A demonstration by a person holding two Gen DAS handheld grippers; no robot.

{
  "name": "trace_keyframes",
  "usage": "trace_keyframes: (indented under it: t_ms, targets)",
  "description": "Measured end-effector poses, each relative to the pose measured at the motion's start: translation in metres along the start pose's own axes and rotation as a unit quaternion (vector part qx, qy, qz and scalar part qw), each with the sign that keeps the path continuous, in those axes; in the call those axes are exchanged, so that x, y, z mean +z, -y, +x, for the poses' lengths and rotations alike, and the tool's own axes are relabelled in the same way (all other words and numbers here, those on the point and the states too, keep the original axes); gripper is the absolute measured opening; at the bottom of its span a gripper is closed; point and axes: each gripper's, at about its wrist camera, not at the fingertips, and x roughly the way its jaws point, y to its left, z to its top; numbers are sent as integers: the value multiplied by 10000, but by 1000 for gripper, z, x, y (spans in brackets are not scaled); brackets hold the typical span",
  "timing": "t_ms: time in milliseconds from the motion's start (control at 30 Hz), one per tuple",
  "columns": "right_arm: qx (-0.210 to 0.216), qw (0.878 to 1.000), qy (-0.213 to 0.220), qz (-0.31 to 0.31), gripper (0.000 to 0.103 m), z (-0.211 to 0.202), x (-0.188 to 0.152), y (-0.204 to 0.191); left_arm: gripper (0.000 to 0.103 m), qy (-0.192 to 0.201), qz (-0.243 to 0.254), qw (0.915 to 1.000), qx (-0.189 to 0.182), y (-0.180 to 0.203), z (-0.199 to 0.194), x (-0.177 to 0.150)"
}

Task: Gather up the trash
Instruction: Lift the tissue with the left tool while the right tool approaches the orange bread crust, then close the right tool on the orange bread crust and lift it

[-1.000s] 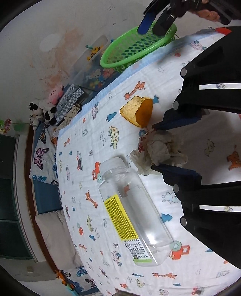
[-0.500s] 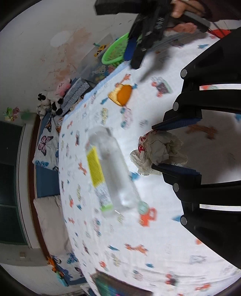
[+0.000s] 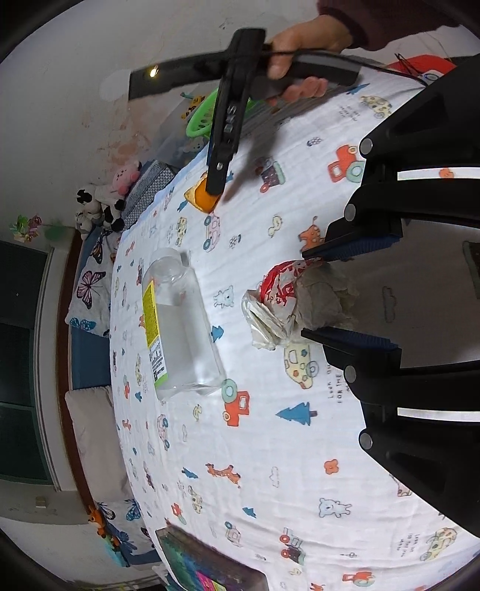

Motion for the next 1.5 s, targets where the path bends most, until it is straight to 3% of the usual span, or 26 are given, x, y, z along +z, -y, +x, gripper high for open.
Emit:
trace_keyframes:
  t_ms: [267, 500, 1000, 1033, 1233, 1500]
  targets:
    - [-70, 10000, -68, -20, 67, 12, 7, -2, 35, 10, -22, 10000, -81, -4, -1, -2]
    - [-230, 9996, -72, -119, 56, 15, 10, -2, 35, 8, -26, 10000, -90, -4, -1, -2]
    - [-378, 9991, -57, -180, 63, 21, 10, -8, 35, -1, -57, 9999, -101, -4, -1, -1]
    - [-461, 9987, -47, -233, 57, 21, 9, -9, 35, -2, -61, 9999, -104, -5, 0, -1]
    - [-279, 9996, 73, -29, 41, 6, 8, -1, 35, -25, -74, 9998, -167, -1, 1, 2]
    - [-250, 9992, 263, 174, 36, -32, -9, 14, 35, 30, 99, 9993, -369, 21, -1, 15]
